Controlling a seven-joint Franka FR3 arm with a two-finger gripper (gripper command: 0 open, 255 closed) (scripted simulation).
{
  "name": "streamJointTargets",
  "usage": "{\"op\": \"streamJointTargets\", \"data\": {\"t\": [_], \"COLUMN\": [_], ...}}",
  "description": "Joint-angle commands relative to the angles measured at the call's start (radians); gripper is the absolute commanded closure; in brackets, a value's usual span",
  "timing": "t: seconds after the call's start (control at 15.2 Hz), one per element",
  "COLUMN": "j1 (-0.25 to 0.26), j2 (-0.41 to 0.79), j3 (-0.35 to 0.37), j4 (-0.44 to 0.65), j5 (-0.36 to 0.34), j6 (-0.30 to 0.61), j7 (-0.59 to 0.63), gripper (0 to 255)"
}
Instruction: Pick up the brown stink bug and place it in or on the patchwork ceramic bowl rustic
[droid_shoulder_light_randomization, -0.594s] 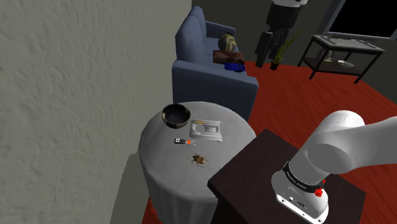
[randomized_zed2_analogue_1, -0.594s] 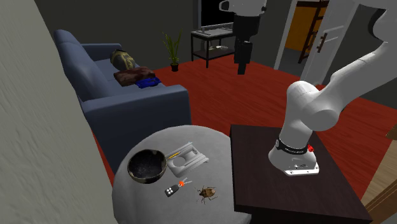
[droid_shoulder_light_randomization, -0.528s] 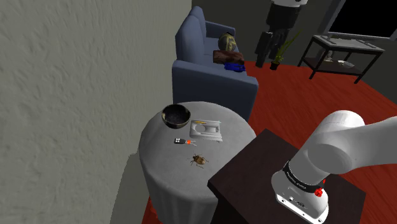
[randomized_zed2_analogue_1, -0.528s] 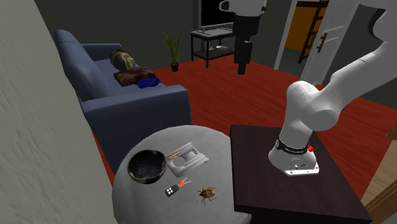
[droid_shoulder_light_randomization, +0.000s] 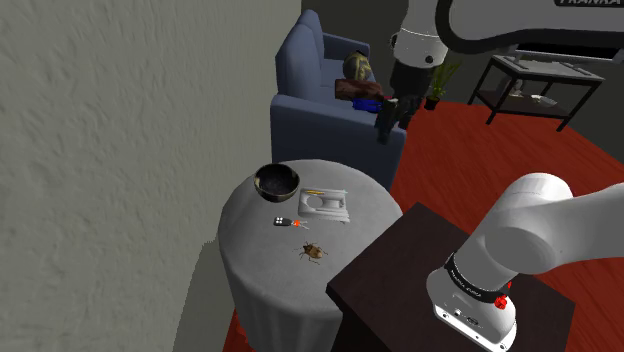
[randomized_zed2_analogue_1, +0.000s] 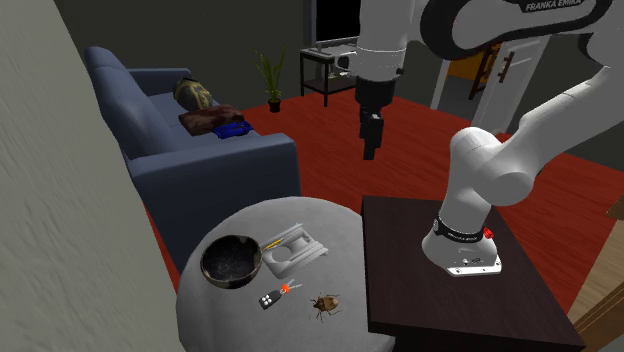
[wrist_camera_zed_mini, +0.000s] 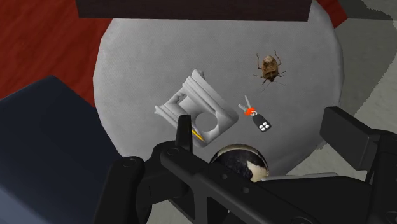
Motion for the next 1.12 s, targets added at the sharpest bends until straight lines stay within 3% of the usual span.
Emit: {"op": "streamJointTargets", "data": {"t": [0.0,0.53,1.06], "j1": [0.008,0.042,0.059], "j2": [0.012,0.134,0.400], "j3": [0.019,0.104,0.205], "j4": [-0.055,-0.228,-0.306], "j5": [0.015,0.076,0.112], "j6": [0.069,0.363,0.707], "j7": [0.016,0.081,0.157], "gripper": [0,0,0]}}
